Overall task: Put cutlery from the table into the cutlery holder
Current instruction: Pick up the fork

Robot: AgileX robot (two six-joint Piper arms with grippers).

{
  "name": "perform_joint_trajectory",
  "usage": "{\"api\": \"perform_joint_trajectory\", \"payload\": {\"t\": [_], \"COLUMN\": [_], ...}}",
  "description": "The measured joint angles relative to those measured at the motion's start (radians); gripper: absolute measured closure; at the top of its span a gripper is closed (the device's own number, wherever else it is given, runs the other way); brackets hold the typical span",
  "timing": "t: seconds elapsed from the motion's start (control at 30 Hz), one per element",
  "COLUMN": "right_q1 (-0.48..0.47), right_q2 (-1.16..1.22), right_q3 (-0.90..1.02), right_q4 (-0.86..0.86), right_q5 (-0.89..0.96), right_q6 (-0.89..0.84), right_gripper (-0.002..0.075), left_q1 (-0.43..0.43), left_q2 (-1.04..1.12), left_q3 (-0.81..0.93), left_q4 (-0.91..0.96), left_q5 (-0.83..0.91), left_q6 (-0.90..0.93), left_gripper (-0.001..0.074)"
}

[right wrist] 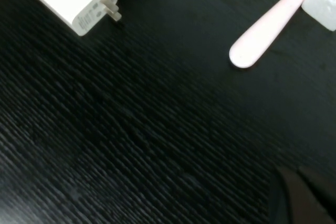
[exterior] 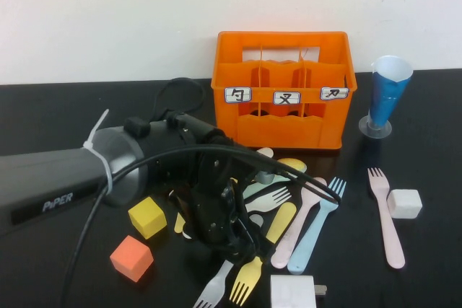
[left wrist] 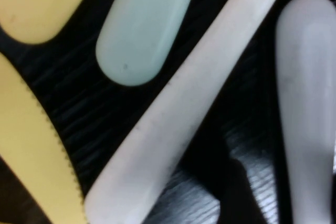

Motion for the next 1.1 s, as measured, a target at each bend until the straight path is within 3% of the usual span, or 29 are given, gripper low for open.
{"api": "perform_joint_trajectory", "payload": {"t": [0.33,0.43,0.53,0.87,1.1], "right_q1": [0.000,0.000,0.000,0.000,0.000], "right_q2": [0.000,0.000,0.000,0.000,0.000], "right_q3": [0.000,0.000,0.000,0.000,0.000], "right_q4": [0.010,0.010,0.010,0.010,0.010], "right_q5": [0.000,0.000,-0.007,-0.027,-0.029], "right_q6": [-0.001,-0.002,-0.002,-0.013,-0.026], "right_gripper": [0.0729,0.0729,0.0729,0.0729,0.0729], "left_q1": [0.000,0.000,0.000,0.000,0.000], "left_q2": [0.019,0.021,0.024,0.000,-0.168], "left_q3": [-0.012,-0.014,-0.019,-0.012,-0.010], "left_q4": [0.006,0.008,0.010,0.000,-0.002], "left_q5": [0.016,0.026,0.033,0.042,0.033], "left_q6": [0.013,0.020,0.024,0.027,0.020], "left_gripper": [0.0400,0.0474,0.0610,0.0607,0.0607]}}
